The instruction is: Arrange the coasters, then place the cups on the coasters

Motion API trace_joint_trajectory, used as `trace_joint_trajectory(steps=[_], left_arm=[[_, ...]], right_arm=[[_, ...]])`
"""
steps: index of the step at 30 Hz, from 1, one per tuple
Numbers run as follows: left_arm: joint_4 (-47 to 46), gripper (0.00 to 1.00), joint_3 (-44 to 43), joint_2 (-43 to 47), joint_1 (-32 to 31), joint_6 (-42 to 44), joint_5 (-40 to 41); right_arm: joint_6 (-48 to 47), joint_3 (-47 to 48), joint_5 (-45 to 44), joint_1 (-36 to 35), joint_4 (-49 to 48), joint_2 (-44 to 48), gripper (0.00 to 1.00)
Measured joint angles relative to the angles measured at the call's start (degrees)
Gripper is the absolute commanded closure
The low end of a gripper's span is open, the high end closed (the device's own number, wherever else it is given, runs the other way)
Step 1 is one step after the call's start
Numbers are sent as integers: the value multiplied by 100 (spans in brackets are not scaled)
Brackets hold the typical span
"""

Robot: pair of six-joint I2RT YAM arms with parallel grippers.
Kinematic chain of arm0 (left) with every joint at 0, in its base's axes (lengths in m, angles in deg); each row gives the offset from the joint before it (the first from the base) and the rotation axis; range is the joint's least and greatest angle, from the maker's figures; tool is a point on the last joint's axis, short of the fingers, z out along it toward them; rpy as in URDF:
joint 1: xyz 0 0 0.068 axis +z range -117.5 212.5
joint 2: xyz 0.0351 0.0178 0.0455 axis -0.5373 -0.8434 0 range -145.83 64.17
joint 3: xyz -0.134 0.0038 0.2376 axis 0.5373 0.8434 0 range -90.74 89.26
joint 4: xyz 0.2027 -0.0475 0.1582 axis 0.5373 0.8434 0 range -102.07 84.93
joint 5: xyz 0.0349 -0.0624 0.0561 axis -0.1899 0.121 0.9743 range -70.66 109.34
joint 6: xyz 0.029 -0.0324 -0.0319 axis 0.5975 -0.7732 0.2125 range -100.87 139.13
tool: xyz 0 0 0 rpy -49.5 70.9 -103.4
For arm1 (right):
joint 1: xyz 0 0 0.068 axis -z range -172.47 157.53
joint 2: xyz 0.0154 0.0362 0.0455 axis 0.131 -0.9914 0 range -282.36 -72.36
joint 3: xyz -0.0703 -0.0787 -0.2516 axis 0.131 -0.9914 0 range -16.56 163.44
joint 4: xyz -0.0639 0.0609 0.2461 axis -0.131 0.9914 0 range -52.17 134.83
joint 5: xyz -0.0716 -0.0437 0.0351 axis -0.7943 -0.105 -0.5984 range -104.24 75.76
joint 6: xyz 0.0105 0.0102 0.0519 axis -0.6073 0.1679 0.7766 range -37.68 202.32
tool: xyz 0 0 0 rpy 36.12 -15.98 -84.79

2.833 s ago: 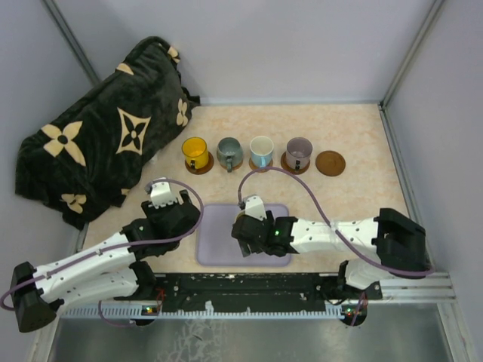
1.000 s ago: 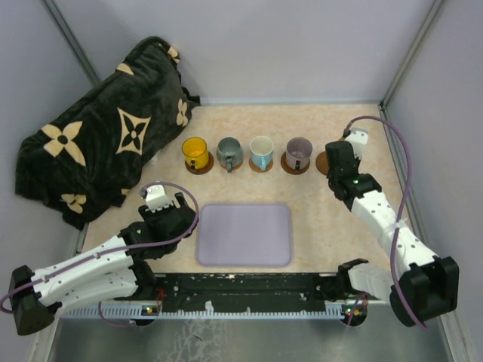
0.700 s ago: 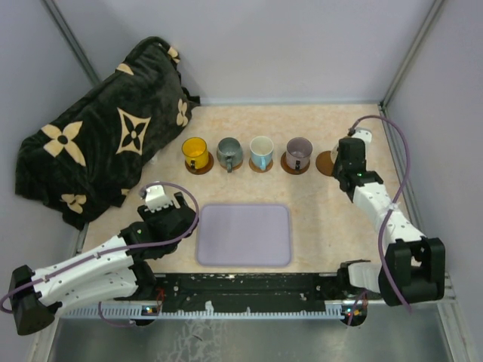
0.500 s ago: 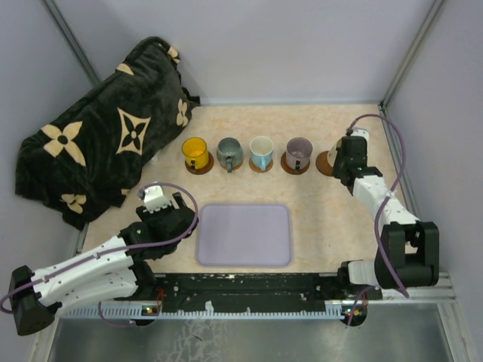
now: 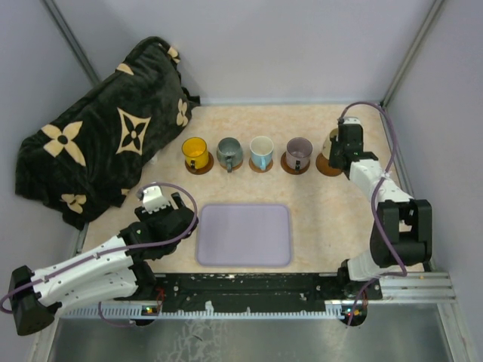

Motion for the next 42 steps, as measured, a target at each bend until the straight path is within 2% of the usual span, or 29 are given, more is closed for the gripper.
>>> trace_joint_trajectory(steps=[42], left_arm=[[-262, 13, 94, -162, 0, 44, -103]], right_arm=[[-103, -234, -138, 72, -511, -745, 100]])
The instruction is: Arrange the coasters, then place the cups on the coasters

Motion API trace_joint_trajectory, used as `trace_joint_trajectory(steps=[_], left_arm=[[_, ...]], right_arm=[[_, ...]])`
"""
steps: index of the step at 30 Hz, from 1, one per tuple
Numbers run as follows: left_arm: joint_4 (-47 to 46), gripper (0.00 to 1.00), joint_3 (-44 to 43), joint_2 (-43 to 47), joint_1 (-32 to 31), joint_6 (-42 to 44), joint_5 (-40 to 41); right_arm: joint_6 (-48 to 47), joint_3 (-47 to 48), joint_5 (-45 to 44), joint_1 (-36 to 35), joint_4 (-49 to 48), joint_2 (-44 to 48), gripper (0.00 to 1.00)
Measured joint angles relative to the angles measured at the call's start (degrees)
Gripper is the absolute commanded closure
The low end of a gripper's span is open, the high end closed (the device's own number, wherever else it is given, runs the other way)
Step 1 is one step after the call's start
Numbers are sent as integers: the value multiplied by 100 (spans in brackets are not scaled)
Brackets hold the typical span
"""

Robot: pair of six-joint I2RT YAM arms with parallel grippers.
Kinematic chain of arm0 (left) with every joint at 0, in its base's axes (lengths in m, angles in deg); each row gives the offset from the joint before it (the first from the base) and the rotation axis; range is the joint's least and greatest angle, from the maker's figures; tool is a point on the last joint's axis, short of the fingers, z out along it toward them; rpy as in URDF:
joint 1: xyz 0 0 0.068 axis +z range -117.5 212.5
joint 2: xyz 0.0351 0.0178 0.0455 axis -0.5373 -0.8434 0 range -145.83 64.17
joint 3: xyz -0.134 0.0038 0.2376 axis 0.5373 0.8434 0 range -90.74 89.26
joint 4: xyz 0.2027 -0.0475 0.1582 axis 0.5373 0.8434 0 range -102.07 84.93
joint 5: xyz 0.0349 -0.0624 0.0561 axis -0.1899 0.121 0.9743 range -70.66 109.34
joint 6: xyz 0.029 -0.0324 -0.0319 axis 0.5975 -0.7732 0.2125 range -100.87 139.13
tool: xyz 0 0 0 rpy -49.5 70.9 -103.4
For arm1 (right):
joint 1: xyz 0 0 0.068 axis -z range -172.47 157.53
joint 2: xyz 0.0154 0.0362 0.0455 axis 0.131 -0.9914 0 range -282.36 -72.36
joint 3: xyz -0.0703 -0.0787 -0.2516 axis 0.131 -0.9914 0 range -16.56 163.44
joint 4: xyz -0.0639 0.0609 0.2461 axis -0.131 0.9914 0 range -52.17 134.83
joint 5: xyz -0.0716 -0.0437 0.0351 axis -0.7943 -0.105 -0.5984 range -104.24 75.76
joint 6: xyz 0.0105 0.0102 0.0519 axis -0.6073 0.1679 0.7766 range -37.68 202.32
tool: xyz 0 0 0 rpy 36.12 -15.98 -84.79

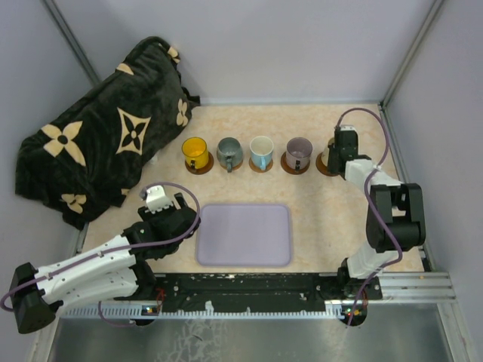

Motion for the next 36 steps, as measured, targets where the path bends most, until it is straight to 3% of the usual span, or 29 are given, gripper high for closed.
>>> trace_joint_trajectory(steps=[22, 28, 36], left_arm=[[-44, 13, 0, -63, 0, 20, -2], [-46, 13, 0, -63, 0, 44, 0], [-44, 13, 0, -63, 0, 81, 2]], right_arm=[[9, -107, -9, 0, -214, -175, 99], [20, -109, -9, 2, -216, -175, 87], [90, -166, -20, 2, -302, -173, 61]])
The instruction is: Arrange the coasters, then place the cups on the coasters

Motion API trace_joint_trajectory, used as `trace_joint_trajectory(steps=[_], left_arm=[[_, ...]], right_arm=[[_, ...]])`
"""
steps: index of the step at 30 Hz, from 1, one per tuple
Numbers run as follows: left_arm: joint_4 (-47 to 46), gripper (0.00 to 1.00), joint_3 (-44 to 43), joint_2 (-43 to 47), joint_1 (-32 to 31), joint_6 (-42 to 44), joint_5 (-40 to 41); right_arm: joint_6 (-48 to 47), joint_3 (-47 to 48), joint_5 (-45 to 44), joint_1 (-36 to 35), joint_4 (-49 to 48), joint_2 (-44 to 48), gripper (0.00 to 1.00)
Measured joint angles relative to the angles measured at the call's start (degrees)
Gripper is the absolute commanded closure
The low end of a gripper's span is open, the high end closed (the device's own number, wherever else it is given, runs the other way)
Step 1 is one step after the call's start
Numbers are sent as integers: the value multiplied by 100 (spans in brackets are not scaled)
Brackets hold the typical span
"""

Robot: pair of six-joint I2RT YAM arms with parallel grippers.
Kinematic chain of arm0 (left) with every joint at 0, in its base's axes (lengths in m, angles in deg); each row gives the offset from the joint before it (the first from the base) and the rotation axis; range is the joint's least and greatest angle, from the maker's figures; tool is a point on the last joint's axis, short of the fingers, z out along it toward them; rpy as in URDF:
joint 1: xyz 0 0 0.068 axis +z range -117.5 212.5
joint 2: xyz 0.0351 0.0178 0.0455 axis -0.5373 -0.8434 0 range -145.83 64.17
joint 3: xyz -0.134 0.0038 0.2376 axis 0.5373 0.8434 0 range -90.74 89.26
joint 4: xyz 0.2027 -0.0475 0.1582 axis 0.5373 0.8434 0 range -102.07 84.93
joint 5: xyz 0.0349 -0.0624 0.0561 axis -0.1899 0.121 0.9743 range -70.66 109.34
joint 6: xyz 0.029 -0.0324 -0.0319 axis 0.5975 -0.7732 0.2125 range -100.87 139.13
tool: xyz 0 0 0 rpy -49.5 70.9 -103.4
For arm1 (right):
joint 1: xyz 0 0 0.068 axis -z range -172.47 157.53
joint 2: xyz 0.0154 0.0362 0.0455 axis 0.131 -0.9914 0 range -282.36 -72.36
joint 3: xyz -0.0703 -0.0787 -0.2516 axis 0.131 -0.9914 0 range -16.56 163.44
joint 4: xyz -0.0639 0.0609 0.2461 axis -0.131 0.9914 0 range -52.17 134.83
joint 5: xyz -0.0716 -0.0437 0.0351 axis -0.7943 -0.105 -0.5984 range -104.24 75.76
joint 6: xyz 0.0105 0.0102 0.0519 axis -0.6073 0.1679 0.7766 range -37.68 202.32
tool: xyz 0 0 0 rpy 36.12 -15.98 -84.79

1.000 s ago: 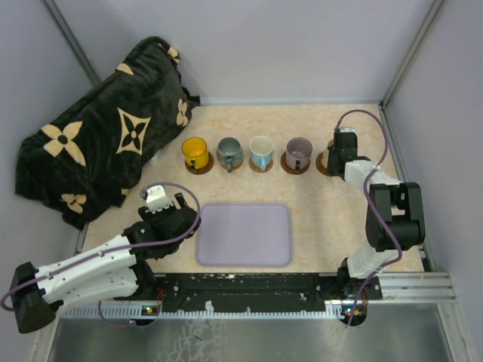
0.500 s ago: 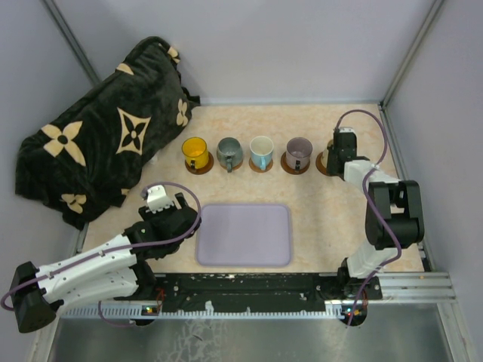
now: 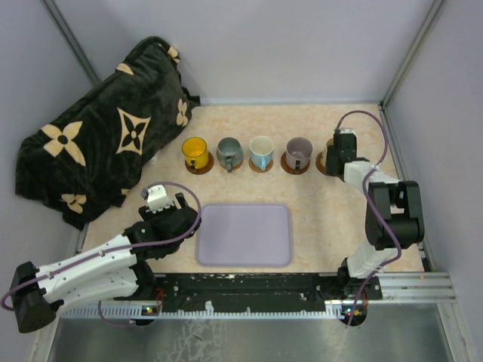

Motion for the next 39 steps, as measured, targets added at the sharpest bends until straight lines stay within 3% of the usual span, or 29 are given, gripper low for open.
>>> trace_joint_trajectory(steps=[6, 10, 14, 16, 29, 34, 39], left_arm=[[-2, 13, 0, 2, 0, 9, 2], [-2, 13, -2, 2, 0, 28, 0], [0, 13, 0, 2, 0, 68, 2], [-2, 13, 0, 2, 0, 87, 2], [-2, 7, -17, 28, 0, 197, 4], [66, 0, -138, 144, 0, 195, 15], [356, 0, -310, 317, 0, 72, 96]], right_arm=[[42, -98, 0, 0, 2, 72, 57], [83, -166, 0, -13, 2, 170, 48], [131, -201, -55, -107, 48, 330, 24], [168, -201, -120, -188, 72, 444, 3], [588, -385, -468, -468, 551, 2177, 1], [933, -402, -901, -468, 909, 2833, 1], [1298, -376, -1504, -468, 1556, 3064, 1]])
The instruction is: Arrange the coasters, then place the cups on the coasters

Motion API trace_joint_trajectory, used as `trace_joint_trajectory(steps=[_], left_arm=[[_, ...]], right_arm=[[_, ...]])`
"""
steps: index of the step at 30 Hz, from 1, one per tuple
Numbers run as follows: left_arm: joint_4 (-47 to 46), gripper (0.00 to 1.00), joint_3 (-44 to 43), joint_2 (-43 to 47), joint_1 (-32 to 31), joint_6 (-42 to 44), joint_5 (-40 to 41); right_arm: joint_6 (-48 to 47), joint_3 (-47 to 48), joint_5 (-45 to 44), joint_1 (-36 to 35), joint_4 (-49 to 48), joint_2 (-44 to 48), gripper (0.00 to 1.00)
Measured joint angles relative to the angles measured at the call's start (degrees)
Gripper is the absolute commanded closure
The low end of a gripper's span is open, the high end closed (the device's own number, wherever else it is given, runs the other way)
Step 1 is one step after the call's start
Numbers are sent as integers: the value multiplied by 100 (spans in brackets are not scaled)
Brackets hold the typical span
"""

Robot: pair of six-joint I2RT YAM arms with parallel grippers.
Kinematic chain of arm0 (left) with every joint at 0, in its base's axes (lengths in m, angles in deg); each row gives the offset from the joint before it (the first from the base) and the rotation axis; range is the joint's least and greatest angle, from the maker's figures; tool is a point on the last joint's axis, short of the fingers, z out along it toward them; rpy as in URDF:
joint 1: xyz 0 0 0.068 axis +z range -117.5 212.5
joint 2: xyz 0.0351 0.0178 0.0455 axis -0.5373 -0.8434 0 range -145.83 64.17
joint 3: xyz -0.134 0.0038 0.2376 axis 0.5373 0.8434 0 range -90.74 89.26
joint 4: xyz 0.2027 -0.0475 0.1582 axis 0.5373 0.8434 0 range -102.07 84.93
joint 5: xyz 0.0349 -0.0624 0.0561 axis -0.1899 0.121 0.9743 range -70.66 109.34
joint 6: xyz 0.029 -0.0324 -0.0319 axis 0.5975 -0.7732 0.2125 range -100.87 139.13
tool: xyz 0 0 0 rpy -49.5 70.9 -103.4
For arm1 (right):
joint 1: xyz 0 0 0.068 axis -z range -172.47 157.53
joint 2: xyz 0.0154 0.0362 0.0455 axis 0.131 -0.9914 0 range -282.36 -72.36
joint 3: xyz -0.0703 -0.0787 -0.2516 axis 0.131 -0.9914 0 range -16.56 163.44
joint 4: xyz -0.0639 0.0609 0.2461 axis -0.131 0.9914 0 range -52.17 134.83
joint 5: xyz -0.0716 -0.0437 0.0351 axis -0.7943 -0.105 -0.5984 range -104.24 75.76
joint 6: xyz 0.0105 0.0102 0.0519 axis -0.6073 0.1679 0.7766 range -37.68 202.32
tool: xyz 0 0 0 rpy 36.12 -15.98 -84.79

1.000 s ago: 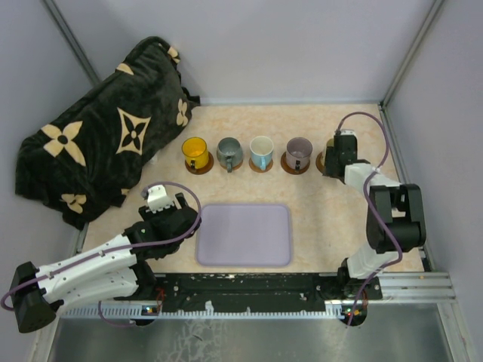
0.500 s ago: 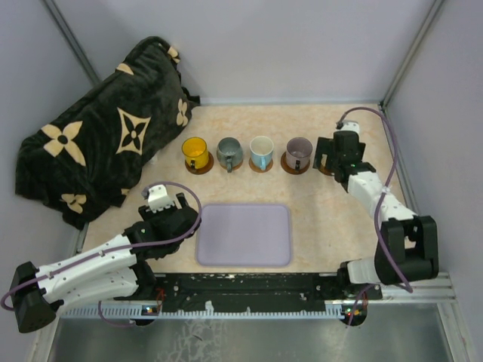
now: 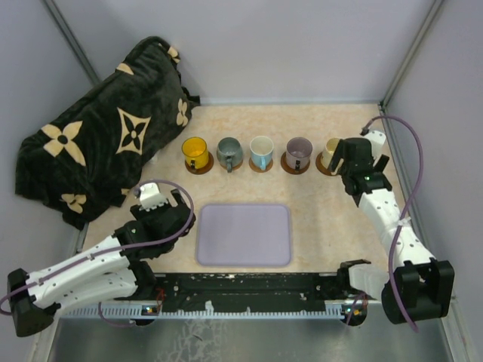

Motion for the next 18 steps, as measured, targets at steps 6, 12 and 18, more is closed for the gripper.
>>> trace_joint_trajectory(steps=[6, 12, 18], left_arm=[[734, 0, -328, 179, 0, -439, 162], [1554, 0, -686, 660, 0, -887, 413], [2070, 0, -1001, 1368, 0, -1062, 695]], right_arm=[[533, 385, -848, 0, 1060, -7, 1], [881, 850, -1589, 0, 1790, 201, 1], [855, 903, -1921, 0, 2118, 907, 1]])
